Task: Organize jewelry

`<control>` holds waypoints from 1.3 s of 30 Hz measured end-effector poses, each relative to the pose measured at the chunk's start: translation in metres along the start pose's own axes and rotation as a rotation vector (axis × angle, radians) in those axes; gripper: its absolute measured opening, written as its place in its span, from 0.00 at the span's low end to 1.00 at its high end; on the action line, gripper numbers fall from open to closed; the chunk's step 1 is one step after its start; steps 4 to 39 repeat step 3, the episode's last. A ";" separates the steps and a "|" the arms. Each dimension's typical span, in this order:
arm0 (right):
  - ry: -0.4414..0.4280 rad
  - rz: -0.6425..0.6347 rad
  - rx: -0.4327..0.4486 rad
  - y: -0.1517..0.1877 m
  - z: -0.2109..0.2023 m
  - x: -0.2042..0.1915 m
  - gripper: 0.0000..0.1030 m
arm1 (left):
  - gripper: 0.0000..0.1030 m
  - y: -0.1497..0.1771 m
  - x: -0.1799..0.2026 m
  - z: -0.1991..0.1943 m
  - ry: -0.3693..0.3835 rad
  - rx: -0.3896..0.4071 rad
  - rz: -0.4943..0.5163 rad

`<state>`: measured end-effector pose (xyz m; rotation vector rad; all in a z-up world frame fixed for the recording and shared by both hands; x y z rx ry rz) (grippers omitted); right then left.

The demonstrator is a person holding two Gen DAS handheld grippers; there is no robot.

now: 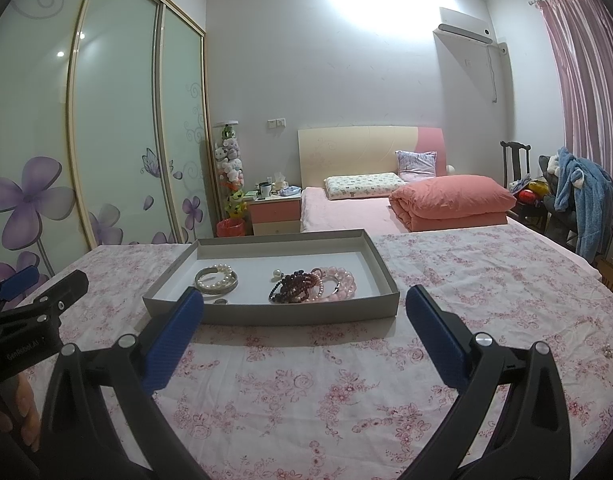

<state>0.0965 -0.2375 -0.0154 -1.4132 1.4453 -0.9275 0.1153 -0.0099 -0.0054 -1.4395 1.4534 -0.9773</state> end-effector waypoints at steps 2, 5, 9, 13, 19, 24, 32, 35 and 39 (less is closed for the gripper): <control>0.000 0.000 0.000 0.000 0.000 0.000 0.96 | 0.98 0.001 -0.001 0.000 0.002 0.000 0.000; 0.000 0.000 0.000 0.000 0.000 0.000 0.96 | 0.98 0.000 0.000 0.000 0.003 -0.001 0.001; 0.000 0.000 0.000 0.000 0.000 0.000 0.96 | 0.98 0.000 0.000 0.000 0.003 -0.001 0.001; 0.000 0.000 0.000 0.000 0.000 0.000 0.96 | 0.98 0.000 0.000 0.000 0.003 -0.001 0.001; 0.000 0.000 0.000 0.000 0.000 0.000 0.96 | 0.98 0.000 0.000 0.000 0.003 -0.001 0.001; 0.000 0.000 0.000 0.000 0.000 0.000 0.96 | 0.98 0.000 0.000 0.000 0.003 -0.001 0.001; 0.000 0.000 0.000 0.000 0.000 0.000 0.96 | 0.98 0.000 0.000 0.000 0.003 -0.001 0.001; 0.000 0.000 0.000 0.000 0.000 0.000 0.96 | 0.98 0.000 0.000 0.000 0.003 -0.001 0.001; 0.000 0.000 0.000 0.000 0.000 0.000 0.96 | 0.98 0.000 0.000 0.000 0.003 -0.001 0.001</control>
Point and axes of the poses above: each gripper's, at about its wrist camera, not at the fingertips, and z roughly the way its jaws point, x to its right, y to its underside, the point moved 2 cm from there along z, roughly the way its jaws point, and after that the axes turned 4 degrees about -y, right-handed, at the moved point
